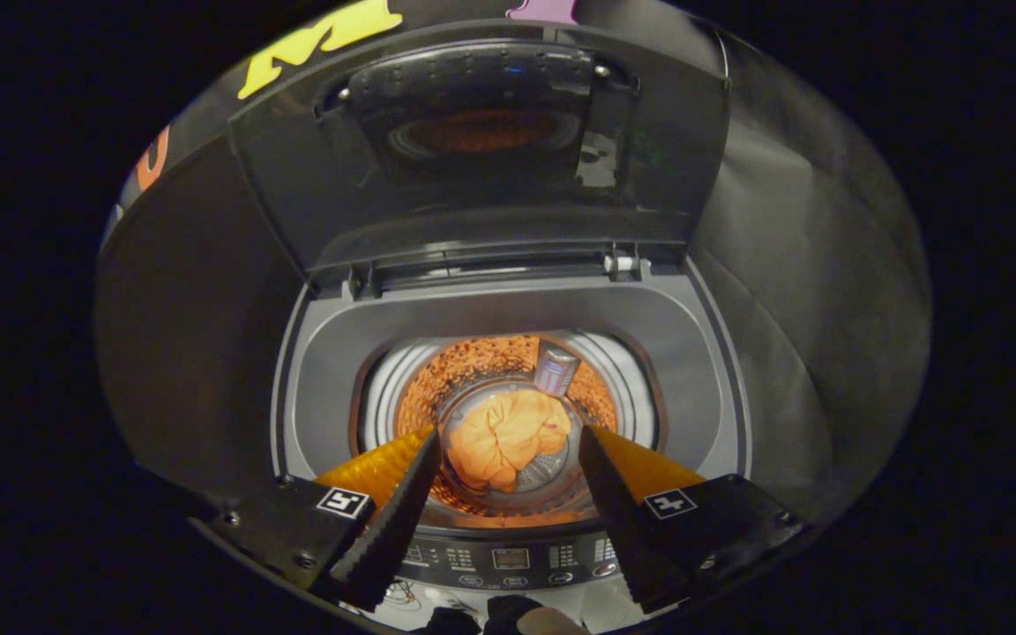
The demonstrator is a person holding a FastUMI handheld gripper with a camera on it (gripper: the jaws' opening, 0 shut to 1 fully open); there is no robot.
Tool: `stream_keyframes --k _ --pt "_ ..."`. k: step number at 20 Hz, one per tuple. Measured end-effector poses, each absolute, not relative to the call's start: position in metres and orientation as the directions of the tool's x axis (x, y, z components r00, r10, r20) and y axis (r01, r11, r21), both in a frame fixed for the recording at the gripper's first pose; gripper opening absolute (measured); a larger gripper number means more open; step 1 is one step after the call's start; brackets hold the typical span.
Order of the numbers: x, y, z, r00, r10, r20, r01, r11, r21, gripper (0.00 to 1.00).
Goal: Put the clothes into the washing machine and then close the washing machine lid.
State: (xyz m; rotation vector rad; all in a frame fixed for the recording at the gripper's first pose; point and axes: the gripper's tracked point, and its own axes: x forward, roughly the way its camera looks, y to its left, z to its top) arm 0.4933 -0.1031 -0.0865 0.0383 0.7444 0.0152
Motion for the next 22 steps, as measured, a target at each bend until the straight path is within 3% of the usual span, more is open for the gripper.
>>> stream_keyframes --k 13,22 --pt "0.500 -0.103 0.055 0.916 0.038 -0.399 -0.066 0.996 -0.056 0.98" --pt "0.508 -0.088 0.143 0.964 0.077 -0.256 -0.094 0.994 -0.055 0.98"
